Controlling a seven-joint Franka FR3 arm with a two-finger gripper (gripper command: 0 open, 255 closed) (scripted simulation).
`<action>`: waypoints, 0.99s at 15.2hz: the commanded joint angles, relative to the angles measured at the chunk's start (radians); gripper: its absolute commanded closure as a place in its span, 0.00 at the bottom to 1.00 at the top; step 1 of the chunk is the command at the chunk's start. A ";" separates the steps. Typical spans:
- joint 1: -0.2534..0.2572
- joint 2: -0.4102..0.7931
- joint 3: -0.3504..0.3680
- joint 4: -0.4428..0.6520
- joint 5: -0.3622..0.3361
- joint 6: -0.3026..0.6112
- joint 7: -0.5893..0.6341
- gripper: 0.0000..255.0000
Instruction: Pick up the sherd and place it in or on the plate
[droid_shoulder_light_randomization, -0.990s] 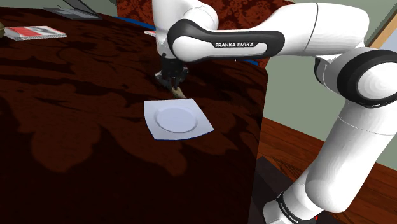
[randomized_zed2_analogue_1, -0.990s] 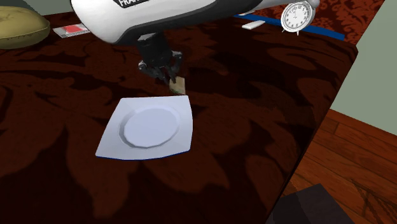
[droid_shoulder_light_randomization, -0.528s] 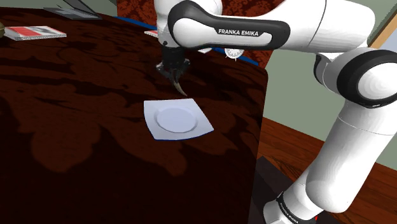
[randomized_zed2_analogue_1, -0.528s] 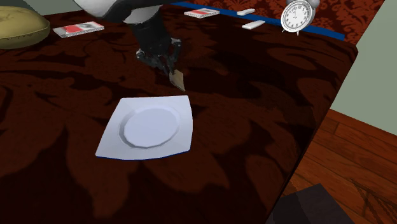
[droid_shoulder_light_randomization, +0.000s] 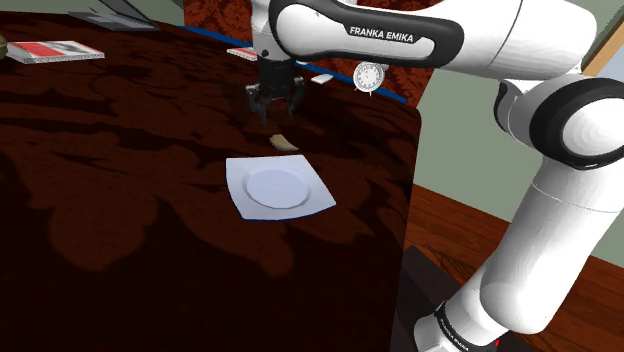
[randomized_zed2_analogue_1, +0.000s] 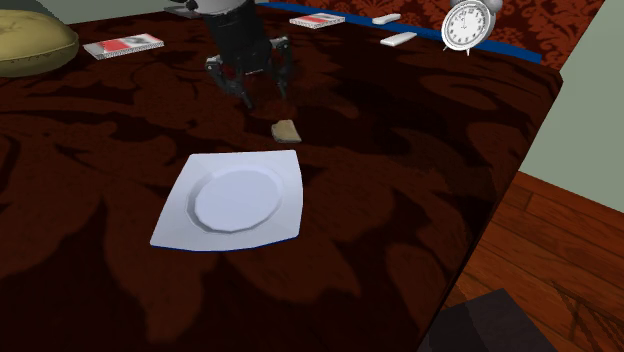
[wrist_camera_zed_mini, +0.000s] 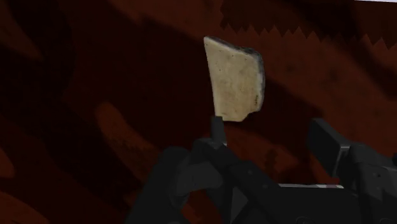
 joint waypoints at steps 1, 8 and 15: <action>-0.087 -0.077 -0.001 -0.128 0.136 0.121 -0.134 0.00; -0.189 -0.150 -0.030 -0.340 0.366 0.319 -0.404 0.00; -0.188 -0.138 -0.030 -0.374 0.359 0.363 -0.399 0.00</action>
